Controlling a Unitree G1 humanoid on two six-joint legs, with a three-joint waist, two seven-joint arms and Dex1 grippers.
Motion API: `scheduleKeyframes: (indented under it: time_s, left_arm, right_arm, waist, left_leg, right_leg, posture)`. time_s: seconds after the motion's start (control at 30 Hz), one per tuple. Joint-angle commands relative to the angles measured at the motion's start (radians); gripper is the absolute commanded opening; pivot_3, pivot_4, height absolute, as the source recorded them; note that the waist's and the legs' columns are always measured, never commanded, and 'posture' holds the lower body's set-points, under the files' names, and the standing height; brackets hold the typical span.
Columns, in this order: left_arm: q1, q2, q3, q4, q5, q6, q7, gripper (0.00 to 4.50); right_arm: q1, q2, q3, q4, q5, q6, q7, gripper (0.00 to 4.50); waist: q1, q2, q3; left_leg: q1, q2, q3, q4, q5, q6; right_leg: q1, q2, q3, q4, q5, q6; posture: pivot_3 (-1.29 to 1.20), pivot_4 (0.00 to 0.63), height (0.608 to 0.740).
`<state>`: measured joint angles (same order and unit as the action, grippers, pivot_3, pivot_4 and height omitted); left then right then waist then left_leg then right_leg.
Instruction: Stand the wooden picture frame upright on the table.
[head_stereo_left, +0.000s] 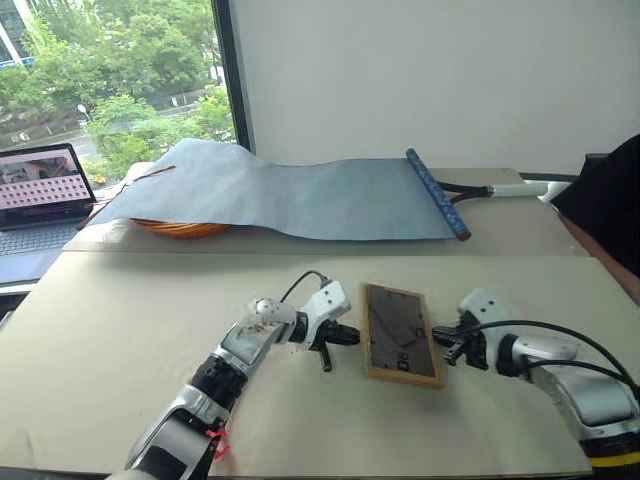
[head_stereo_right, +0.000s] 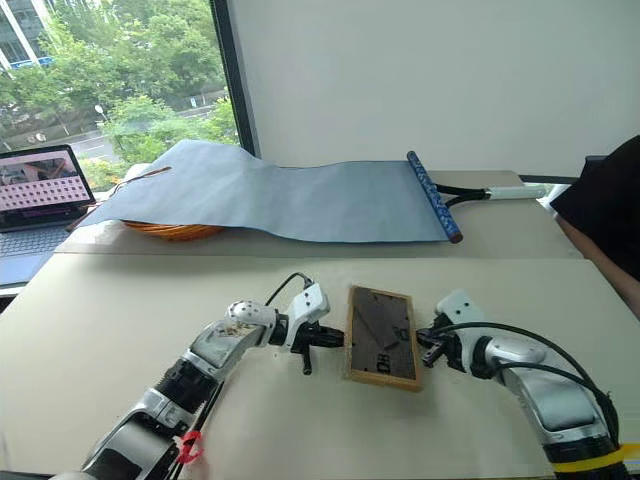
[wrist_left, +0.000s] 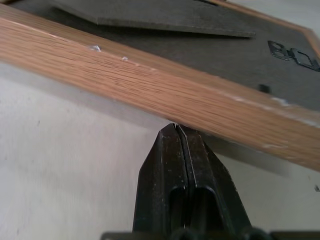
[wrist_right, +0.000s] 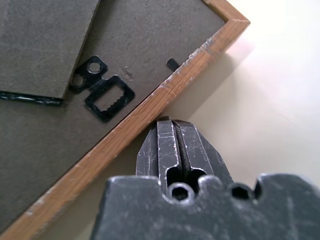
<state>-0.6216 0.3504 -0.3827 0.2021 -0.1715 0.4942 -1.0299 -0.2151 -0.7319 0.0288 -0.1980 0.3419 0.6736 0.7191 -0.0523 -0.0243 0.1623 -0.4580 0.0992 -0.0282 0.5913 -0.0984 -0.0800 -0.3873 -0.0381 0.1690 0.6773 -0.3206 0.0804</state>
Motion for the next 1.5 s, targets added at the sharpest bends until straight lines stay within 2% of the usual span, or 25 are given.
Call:
scheduleKeyframes:
  time_s: [0.03,0.27,0.37,0.5,0.6,0.7,0.77,0.87,0.97,1.03,1.2,1.37,1.5]
  left_arm:
    - [0.074,0.096,0.06,-0.107,-0.022,0.075,-0.009,0.05]
    - [0.216,0.233,0.132,-0.273,-0.061,0.179,0.007,0.05]
    - [0.257,0.26,0.172,-0.307,-0.085,0.207,0.028,0.05]
    - [0.259,0.226,0.303,-0.326,-0.182,0.303,0.101,0.05]
    - [0.231,0.157,0.497,-0.345,-0.323,0.466,0.211,0.05]
    - [0.183,0.161,0.626,-0.401,-0.426,0.839,0.299,0.76]
    - [0.147,0.177,0.686,-0.362,-0.592,1.058,0.291,1.55]
    - [0.146,0.236,0.647,-0.287,-0.821,1.12,0.358,2.65]
    - [0.137,0.212,0.566,-0.21,-1.016,1.12,0.504,3.7]
    - [0.138,0.192,0.512,-0.191,-1.093,1.12,0.624,4.43]
    - [0.137,0.09,0.453,-0.146,-1.246,1.12,0.879,4.43]
    - [0.142,-0.048,0.47,-0.075,-1.348,1.114,1.106,4.43]
    - [0.167,-0.085,0.46,-0.072,-1.454,1.059,1.25,4.43]
  right_arm:
    - [-0.023,0.043,0.073,-0.048,0.001,0.006,0.029,0.0]
    - [-0.067,0.092,0.125,-0.023,-0.019,0.018,0.025,0.0]
    - [-0.077,0.08,0.132,-0.012,-0.026,0.021,0.041,0.0]
    - [-0.082,0.016,0.054,0.001,-0.022,-0.037,0.088,0.0]
    - [-0.085,-0.067,-0.038,0.011,0.02,-0.105,0.184,0.0]
    - [-0.076,-0.116,-0.105,0.012,0.043,-0.205,0.268,0.0]
    - [-0.051,-0.147,-0.083,0.037,-0.025,-0.359,0.316,0.0]
    - [-0.023,-0.181,-0.03,0.093,-0.134,-0.532,0.348,0.0]
    - [-0.017,-0.185,0.034,0.193,-0.235,-0.682,0.354,0.0]
    - [-0.016,-0.17,0.061,0.227,-0.266,-0.74,0.352,0.0]
    - [0.007,-0.12,0.112,0.219,-0.289,-0.789,0.35,0.0]
    - [0.014,-0.06,0.14,0.162,-0.294,-0.764,0.339,0.0]
    - [0.006,-0.02,0.165,0.137,-0.313,-0.731,0.323,0.0]
  waist:
    - [-0.005,0.0,0.0]
    - [-0.017,0.0,0.0]
    - [-0.02,0.0,0.0]
    - [-0.014,-0.001,0.0]
    - [-0.006,-0.001,0.002]
    - [0.002,-0.002,0.002]
    - [0.004,-0.002,0.002]
    - [0.004,-0.002,0.002]
    - [0.006,-0.002,0.002]
    - [0.009,-0.002,0.003]
    - [0.011,-0.002,0.002]
    - [0.014,-0.003,0.0]
    - [0.015,-0.003,0.0]
  left_leg:
    - [0.0,0.0,0.0,0.0,0.0,0.0]
    - [0.001,0.0,0.0,0.0,0.0,0.0]
    - [0.002,0.0,0.0,0.0,0.0,0.0]
    - [0.002,0.0,0.0,0.0,0.0,0.0]
    - [0.0,0.0,0.0,0.002,0.0,0.0]
    - [-0.001,0.0,-0.001,0.001,0.0,0.0]
    - [-0.001,0.0,-0.002,0.001,0.0,0.0]
    - [0.0,0.0,-0.003,0.0,0.0,0.0]
    - [0.0,0.0,-0.003,0.0,0.0,0.0]
    - [0.0,0.0,-0.003,0.001,0.0,0.0]
    - [0.0,0.0,-0.003,0.001,0.0,-0.001]
    - [0.003,0.0,-0.004,0.001,0.0,-0.001]
    - [0.007,-0.001,-0.004,0.001,0.0,-0.001]
  right_leg:
    - [0.0,0.0,0.0,0.0,0.0,0.0]
    - [0.001,0.0,-0.001,0.001,-0.001,0.001]
    - [0.001,0.0,-0.001,0.001,-0.001,0.001]
    - [0.001,0.0,-0.001,0.001,-0.002,0.002]
    - [0.0,0.0,-0.001,0.001,-0.002,0.003]
    - [0.0,0.0,-0.002,0.001,-0.002,0.003]
    - [0.0,0.0,-0.003,0.001,-0.003,0.004]
    - [0.0,0.0,-0.004,0.001,-0.004,0.004]
    - [0.0,-0.001,-0.004,0.001,-0.003,0.004]
    - [0.0,-0.001,-0.004,0.001,-0.003,0.004]
    - [0.001,-0.001,-0.004,0.001,-0.001,-0.001]
    - [0.004,-0.001,-0.005,0.001,0.0,-0.002]
    - [0.01,-0.001,-0.005,0.0,0.0,-0.002]
  posture:
    - [0.0,0.15,0.714]
    - [0.0,0.15,0.714]
    - [0.0,0.15,0.714]
    - [0.0,0.15,0.714]
    - [0.0,0.15,0.714]
    - [0.0,0.15,0.714]
    - [0.0,0.15,0.714]
    - [0.0,0.15,0.714]
    - [0.0,0.15,0.714]
    - [0.0,0.15,0.714]
    - [0.0,0.15,0.714]
    - [0.0,0.15,0.714]
    - [0.0,0.15,0.714]
